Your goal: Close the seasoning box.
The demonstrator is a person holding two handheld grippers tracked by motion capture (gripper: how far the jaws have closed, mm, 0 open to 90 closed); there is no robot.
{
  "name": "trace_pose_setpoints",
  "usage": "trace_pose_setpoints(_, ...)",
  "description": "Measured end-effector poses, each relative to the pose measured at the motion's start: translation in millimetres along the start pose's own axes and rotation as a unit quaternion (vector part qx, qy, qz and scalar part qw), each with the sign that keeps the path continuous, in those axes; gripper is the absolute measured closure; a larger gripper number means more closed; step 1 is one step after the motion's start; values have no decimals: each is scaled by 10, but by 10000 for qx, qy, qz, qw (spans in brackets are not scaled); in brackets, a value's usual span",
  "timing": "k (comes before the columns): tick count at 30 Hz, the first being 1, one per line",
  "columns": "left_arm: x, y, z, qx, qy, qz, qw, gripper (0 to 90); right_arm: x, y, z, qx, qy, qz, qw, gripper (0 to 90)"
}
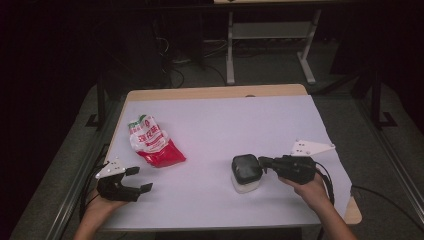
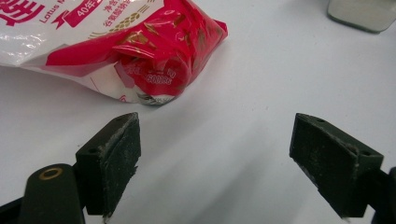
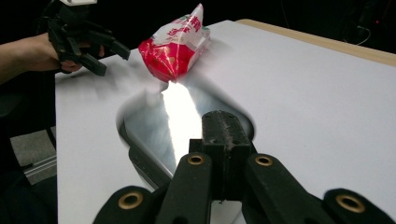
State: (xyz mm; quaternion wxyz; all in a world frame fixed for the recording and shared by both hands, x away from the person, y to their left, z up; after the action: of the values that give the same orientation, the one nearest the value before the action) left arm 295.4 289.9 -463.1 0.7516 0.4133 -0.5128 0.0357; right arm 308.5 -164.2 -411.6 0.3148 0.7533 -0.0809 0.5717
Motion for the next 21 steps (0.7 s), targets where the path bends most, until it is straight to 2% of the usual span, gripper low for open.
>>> trace_pose_setpoints(4, -9, -5, -1, 25, -65, -67, 10000, 162, -28, 66, 70, -238, -58, 71, 9997, 895)
trace_pose_setpoints(6, -5, -13, 2, -18, -51, -32, 10000, 162, -56, 89, 122, -423, -129, 15, 9990, 766)
trace_pose_setpoints(13, 1, -2, -14, 42, 3, 15, 10000, 162, -112, 190, 269, -1020, -307, 111, 9943, 469)
trace_pose_setpoints(16, -1, 2, -12, 65, 31, 15, 10000, 162, -149, 229, 335, -1181, -393, 92, 9922, 391)
trace_pose_setpoints(21, 8, -10, -16, 81, 25, 12, 10000, 162, -270, 287, 465, -1609, -376, -63, 9862, 312)
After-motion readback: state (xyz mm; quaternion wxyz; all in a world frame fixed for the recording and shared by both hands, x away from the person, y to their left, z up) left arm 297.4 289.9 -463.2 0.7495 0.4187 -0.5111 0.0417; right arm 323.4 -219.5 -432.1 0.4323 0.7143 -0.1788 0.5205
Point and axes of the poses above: each handheld gripper's, and its own axes: y roughly backward along the jaws, x roughly out of its top, z roughly to its right, the point moved 5 cm from there along -y, roughly forward along the jaws, and after that the axes turned 3 degrees about -x, right-handed, at the moved point
